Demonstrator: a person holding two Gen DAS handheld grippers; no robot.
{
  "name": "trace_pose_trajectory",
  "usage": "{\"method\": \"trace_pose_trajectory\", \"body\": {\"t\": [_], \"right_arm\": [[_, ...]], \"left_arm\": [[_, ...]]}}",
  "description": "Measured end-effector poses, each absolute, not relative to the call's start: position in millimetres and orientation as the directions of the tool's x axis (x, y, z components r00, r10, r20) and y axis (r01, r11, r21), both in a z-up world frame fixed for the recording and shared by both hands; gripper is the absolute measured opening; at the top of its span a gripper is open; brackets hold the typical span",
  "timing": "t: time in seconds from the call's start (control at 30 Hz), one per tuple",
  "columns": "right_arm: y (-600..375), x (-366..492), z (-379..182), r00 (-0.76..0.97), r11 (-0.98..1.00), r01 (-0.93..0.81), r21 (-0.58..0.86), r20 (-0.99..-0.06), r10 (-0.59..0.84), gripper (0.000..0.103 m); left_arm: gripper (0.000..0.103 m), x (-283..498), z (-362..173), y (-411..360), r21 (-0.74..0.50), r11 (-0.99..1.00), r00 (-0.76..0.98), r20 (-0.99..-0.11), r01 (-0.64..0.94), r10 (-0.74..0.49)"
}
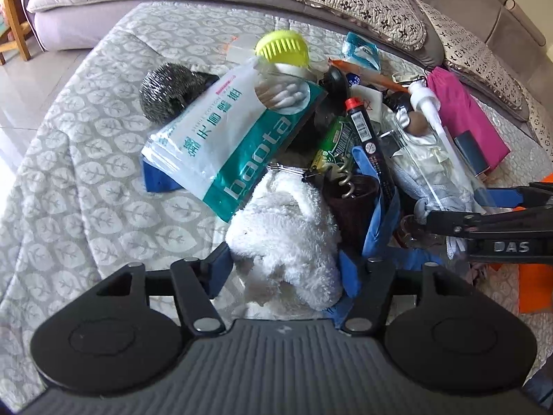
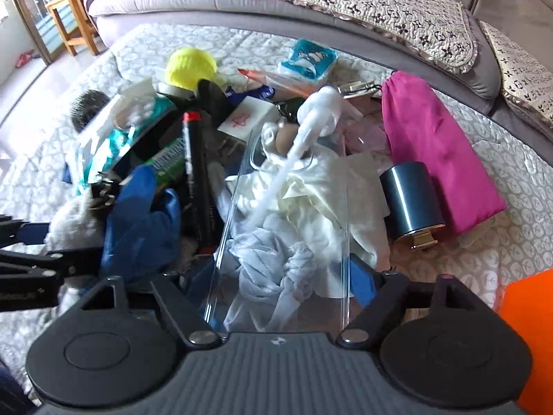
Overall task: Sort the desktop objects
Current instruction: 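Grasp the white towel with the left tool while the right tool grasps the clear plastic box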
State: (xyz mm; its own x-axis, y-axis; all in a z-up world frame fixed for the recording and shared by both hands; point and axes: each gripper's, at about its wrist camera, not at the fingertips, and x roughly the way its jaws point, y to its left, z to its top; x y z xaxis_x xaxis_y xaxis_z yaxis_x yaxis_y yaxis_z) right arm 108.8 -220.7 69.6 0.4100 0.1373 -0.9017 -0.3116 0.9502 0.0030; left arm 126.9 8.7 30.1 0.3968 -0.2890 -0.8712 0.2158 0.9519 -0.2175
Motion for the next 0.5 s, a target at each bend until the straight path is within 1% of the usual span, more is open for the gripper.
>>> {"method": "trace_pose_trajectory", "body": {"t": [0.3, 0.5], "right_arm": [[-230, 82, 105, 0.460, 0.948, -0.319, 0.005, -0.873, 0.159, 0.077], [-237, 65, 130, 0.488, 0.947, -0.322, 0.016, -0.854, 0.180, 0.076]], "left_arm": [[0.060, 99, 77, 13, -0.177, 0.959, 0.482, -0.835, 0.220, -0.265], [0.059, 90, 98, -2, -0.163, 0.959, 0.519, -0.813, 0.230, -0.263]]}}
